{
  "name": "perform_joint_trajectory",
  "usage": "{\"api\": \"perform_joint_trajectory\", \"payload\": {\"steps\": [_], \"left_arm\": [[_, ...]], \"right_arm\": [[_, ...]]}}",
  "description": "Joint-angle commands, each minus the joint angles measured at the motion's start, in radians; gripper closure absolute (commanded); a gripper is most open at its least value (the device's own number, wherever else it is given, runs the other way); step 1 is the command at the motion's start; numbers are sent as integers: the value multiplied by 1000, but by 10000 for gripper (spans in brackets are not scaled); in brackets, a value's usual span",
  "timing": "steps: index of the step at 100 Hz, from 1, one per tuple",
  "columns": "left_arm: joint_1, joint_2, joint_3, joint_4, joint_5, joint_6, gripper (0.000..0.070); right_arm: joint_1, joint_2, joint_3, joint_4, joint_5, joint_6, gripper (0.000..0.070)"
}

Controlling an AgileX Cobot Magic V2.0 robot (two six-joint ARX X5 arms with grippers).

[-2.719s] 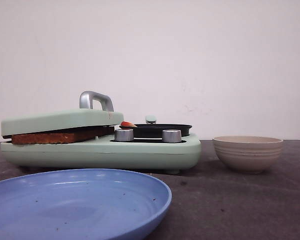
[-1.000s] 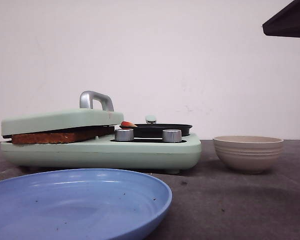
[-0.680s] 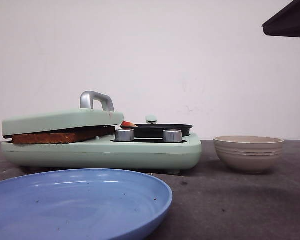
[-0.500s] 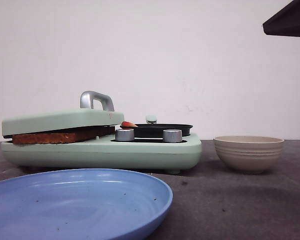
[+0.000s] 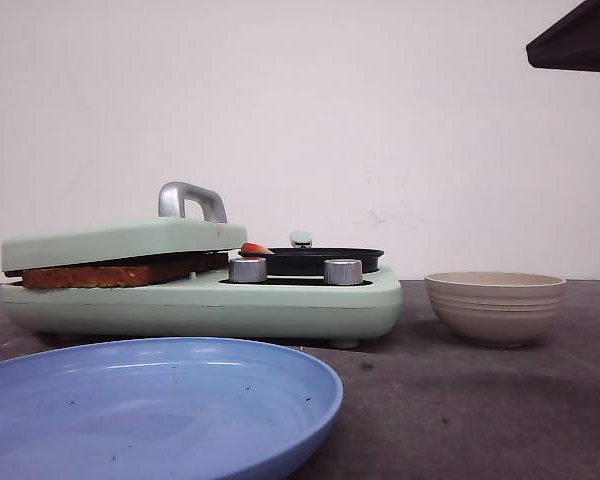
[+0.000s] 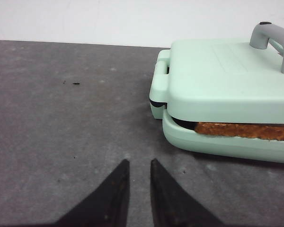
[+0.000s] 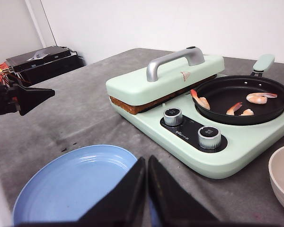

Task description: Make breakfast with bread and shrimp

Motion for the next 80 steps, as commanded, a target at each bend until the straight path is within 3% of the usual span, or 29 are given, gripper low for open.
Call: {"api": "perform_joint_trajectory", "payload": {"steps": [1,68,74,80], "left_arm": [[0,-1,-18,-3,5,17,700],[0,0,-18,-3,4,17,700],[0,0,-18,-3,4,17,700],[0,0,-18,-3,4,17,700]], "right_arm": [[5,1,6,11,1,8,700],[5,1,6,9,5,8,700],[3,-5,5,-5,52,8,700],[-1,-27,5,-6,164,-7,700]]}}
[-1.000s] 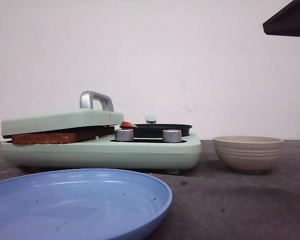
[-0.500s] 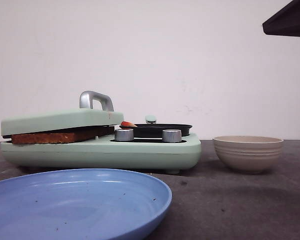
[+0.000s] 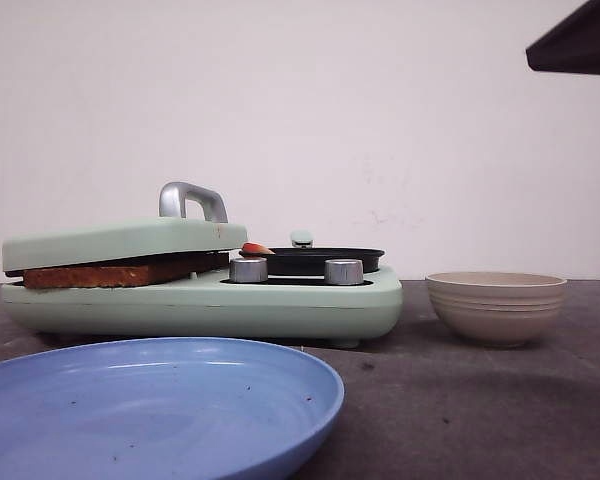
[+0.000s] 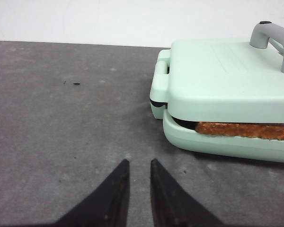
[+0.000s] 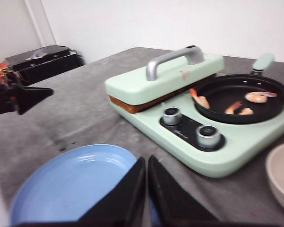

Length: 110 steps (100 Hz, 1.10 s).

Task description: Make breakfast with bread and shrimp

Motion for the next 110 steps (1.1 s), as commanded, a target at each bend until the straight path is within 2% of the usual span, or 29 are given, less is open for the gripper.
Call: {"api": "perform_joint_trajectory", "payload": {"steps": [1,19,28,42,50,55,68,90,110], "left_arm": [[0,0,-18,-3,4,16,700],[0,0,-18,-3,3,16,700],[0,0,-18,-3,3,16,700],[0,0,-18,-3,3,16,700],[0,0,-18,-3,2,16,700],[0,0,-18,-3,2,16,700],[0,0,-17,-3,3,16,700],[0,0,-17,-3,2,16,700],[0,0,-17,-3,2,16,700]], "right_arm": [[-2,-19,4,9,116,-16,700],[-49,-64,-11,8,480,-225,700],[-88,-90,-49,2,558,-248,700],[-148,-158,-167,30,553,-248,700],[-178,-230,-236,0,515,-243,700],[-198,-285,-230,-123,478,-243,700],[-249,-282,-232,-110,467,-252,700],[-258,-282,-232,-109,478,-247,700],[-341,-282,-232,-109,458,-247,700]]}}
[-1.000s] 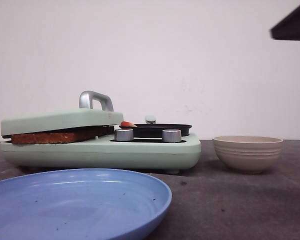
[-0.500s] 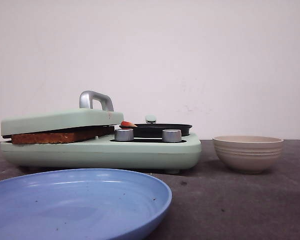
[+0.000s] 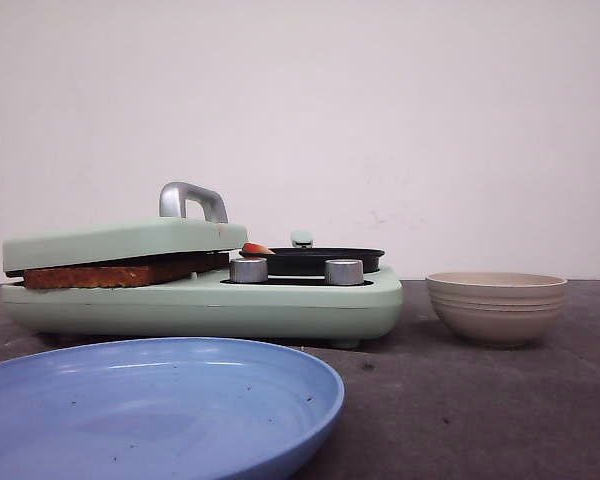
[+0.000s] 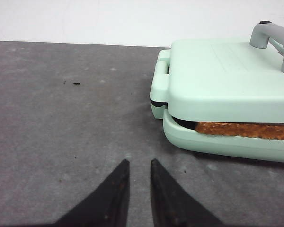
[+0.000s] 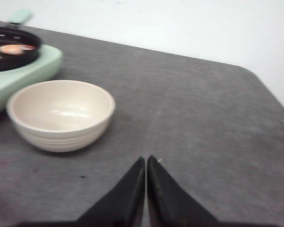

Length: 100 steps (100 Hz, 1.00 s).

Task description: Make breakfast with bread and shrimp

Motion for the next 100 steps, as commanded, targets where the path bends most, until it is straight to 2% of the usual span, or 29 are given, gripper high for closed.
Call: {"api": "perform_joint_trajectory", "payload": {"steps": [1,16,31,61,80,100], "left_arm": [[0,-1,-17,-3,2,16,700],[0,-1,-17,-3,3,16,700],[0,-1,-17,-3,3,16,700],[0,-1,-17,-3,2,16,700],[0,-1,-17,-3,3,16,700],[0,-1,-17,-3,2,16,700]], "right_arm": [[-12,0,-6,-10,-11,-4,700],[-17,0,-6,-10,-30,-4,700],[-62,0,-6,-13,-105,-5,700],[-73,0,-6,-13,-104,-5,700],[-76,0,-6,-2,-185,-5,700],[-95,0,-6,12,-180,-5,700]]}}
